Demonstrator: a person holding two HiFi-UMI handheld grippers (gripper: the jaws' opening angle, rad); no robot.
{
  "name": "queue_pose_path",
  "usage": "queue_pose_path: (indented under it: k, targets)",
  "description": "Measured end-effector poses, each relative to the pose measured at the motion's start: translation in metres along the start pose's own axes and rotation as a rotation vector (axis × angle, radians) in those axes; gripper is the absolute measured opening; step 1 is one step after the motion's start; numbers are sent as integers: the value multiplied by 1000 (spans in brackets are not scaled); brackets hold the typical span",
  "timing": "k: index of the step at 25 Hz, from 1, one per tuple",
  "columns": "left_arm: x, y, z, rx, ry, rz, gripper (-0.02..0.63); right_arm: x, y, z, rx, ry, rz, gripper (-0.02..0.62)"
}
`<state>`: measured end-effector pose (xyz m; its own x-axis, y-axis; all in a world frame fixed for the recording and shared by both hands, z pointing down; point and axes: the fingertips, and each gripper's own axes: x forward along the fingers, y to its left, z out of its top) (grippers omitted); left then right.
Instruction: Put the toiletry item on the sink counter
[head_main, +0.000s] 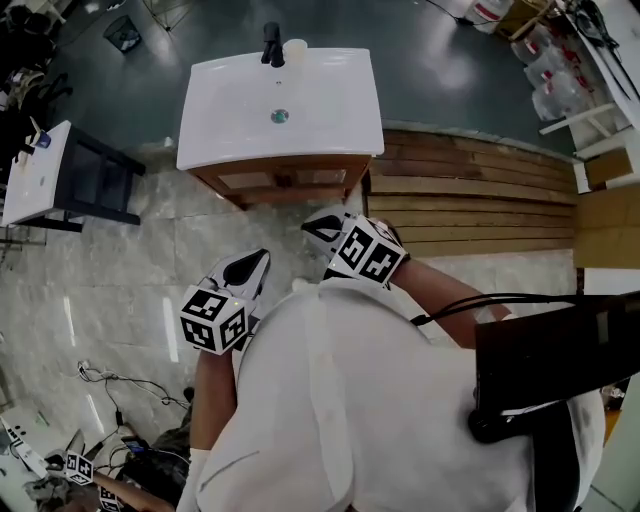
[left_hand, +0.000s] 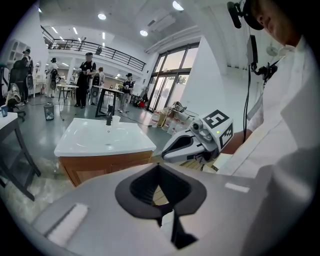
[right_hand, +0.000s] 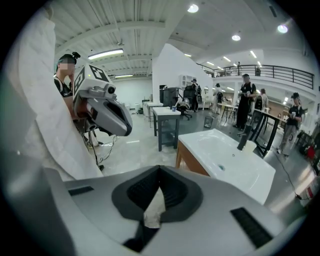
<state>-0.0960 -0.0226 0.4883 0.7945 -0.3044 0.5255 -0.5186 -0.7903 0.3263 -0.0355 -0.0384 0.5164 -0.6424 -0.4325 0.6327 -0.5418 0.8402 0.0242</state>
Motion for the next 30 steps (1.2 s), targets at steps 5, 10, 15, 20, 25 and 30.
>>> queue_pose_path:
  k: [5,10,15,20,25,30]
  targets:
    - [3,-3,0,-1,-1,-1,6,-1,4,0,-9,-3,11,5]
    - [9,-4,0,-1,4,-2,6,-1,3,-2,-19,-4,20,5]
    - [10,-4,0,-4,9,1,6,-2,1,-3,-17,-3,22,5]
    - [13,-2,0,-9,13,-2,6,-1,-2,-4,-15,2,24,5]
    - [15,2,2,-10,17,-3,6,0,-7,-3,-15,2,23,5]
    - [19,10,3,-18,24,-5,6,8,-15,-5,-13,10,26,5]
